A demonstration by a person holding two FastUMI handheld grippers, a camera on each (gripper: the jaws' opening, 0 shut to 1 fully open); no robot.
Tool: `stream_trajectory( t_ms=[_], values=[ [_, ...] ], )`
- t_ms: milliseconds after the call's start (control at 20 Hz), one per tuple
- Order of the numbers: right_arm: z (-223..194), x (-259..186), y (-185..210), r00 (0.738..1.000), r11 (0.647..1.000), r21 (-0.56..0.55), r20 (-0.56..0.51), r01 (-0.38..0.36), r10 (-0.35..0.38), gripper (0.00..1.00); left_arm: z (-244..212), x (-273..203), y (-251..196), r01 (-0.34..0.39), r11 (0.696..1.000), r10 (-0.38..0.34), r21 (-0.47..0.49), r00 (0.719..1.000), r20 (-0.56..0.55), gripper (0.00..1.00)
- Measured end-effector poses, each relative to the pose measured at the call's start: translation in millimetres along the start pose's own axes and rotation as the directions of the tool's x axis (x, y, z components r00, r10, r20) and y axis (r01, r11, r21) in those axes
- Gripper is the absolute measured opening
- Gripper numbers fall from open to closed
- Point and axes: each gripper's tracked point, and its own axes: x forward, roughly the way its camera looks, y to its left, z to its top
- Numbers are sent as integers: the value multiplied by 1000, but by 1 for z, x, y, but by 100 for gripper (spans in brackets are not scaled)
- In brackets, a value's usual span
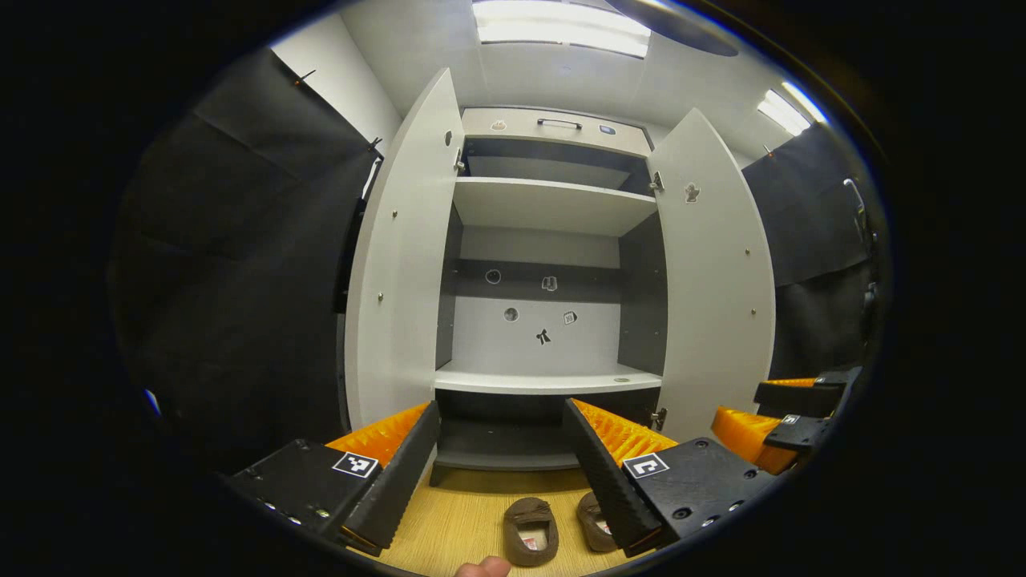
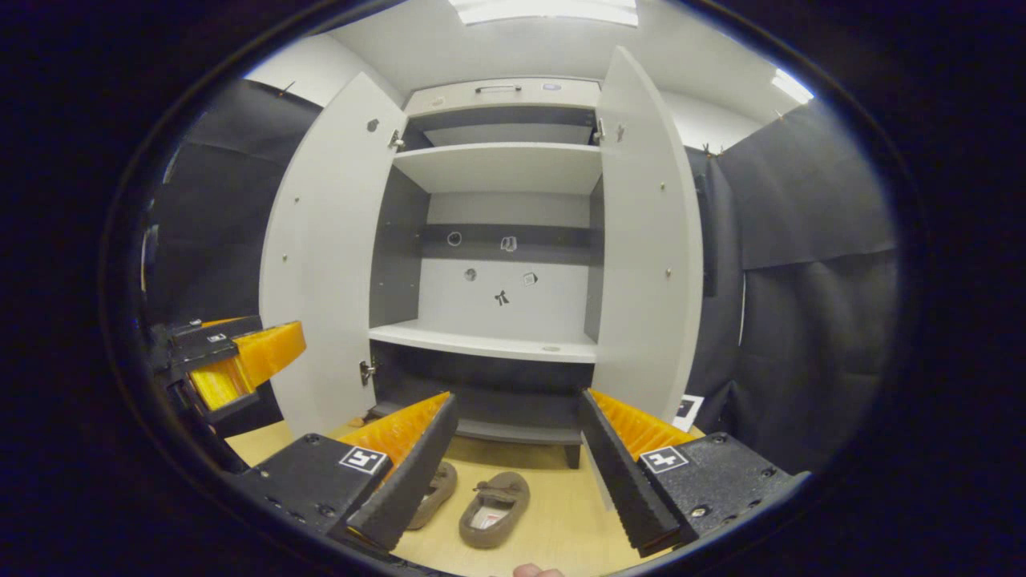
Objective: Grab one shoe with the right hand and put it into the shoe cabinet, grab the other shoe with the left hand and put it into the shoe cabinet; then close the right door with the right hand and the left door with the left hand.
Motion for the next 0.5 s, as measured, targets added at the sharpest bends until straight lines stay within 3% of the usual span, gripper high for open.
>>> stream_trajectory(
  t_ms=[150,300,400,500],
  values=[
    [-40,25,20,992,997,34,-105,-73,76,99,-1,-2,3,-9,1000,9,-2,1000,0,95],
    [-90,54,28,969,995,5,-224,-103,101,100,-2,-3,9,-20,1000,20,-3,1000,-7,95],
    [-129,67,35,943,991,5,-308,-133,128,98,-3,-4,14,-29,1000,29,-3,1000,-11,95],
    [-175,73,45,898,987,38,-413,-154,156,92,-5,-5,15,-39,999,39,-9,999,-16,95]
  ],
)
